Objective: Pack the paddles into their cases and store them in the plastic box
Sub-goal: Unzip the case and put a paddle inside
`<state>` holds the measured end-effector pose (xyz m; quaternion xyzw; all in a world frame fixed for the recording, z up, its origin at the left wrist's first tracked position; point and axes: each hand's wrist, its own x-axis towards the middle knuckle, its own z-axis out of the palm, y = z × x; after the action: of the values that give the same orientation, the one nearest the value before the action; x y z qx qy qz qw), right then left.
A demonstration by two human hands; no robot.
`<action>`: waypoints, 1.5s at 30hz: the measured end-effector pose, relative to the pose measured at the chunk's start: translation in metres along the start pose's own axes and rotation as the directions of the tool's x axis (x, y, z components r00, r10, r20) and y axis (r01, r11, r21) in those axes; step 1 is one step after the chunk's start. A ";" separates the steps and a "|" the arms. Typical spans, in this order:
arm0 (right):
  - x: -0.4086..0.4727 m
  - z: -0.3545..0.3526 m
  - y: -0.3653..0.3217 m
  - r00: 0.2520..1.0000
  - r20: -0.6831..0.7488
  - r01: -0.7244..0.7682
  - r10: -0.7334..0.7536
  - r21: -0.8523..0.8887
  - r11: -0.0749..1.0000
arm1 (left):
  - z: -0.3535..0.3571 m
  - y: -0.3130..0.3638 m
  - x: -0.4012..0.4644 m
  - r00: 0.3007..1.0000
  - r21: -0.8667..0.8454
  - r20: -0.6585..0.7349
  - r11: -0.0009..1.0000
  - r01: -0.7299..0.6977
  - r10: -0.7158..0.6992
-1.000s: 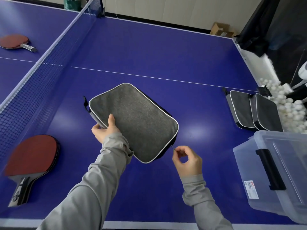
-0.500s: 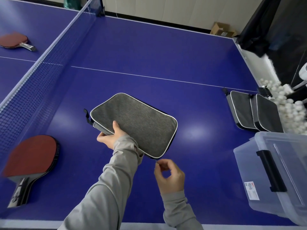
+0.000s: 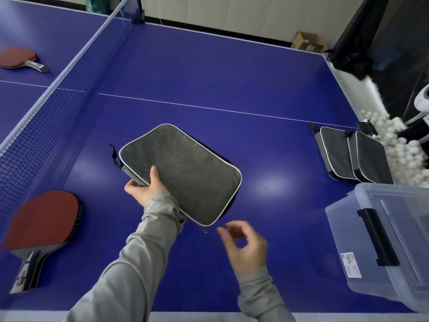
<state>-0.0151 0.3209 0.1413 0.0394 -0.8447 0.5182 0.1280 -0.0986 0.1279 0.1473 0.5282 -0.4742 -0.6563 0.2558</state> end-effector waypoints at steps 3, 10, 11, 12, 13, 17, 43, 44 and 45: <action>0.029 -0.028 0.012 0.971 -0.181 -0.148 0.155 0.049 0.988 | -0.014 0.001 0.018 0.984 0.088 0.158 0.992 -0.093 0.078; 0.085 -0.043 0.029 0.806 0.333 -0.574 0.489 0.242 0.782 | -0.024 -0.015 0.016 0.818 0.140 0.575 0.982 -0.130 0.026; 0.086 -0.039 0.029 0.772 0.390 -0.615 0.502 0.258 0.745 | -0.023 -0.017 0.014 0.802 0.145 0.596 0.981 -0.129 0.018; 0.084 -0.036 0.029 0.747 0.425 -0.645 0.512 0.276 0.712 | -0.021 -0.019 0.012 0.789 0.147 0.615 0.982 -0.121 0.005; 0.082 -0.034 0.029 0.733 0.445 -0.663 0.513 0.299 0.687 | -0.021 -0.019 0.010 0.777 0.152 0.629 0.982 -0.109 -0.011; 0.075 -0.032 0.017 0.771 0.441 -0.617 0.460 0.335 0.712 | -0.021 -0.018 0.001 0.766 0.229 0.639 0.968 -0.102 -0.071; 0.032 -0.014 -0.030 0.994 0.105 0.029 -0.004 -0.234 0.972 | -0.037 -0.005 -0.095 0.662 0.318 0.750 0.883 -0.345 -0.012; 0.035 -0.018 -0.027 0.997 0.081 0.024 -0.005 -0.242 0.970 | -0.039 -0.003 -0.088 0.690 0.316 0.723 0.870 -0.378 0.037; 0.040 -0.022 -0.022 0.998 0.056 0.007 0.007 -0.249 0.968 | -0.041 -0.001 -0.078 0.724 0.327 0.685 0.853 -0.406 0.082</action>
<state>-0.0454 0.3334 0.1800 0.0374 -0.9064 0.4067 0.1081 -0.0355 0.1791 0.1820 0.2431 -0.7401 -0.6263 0.0314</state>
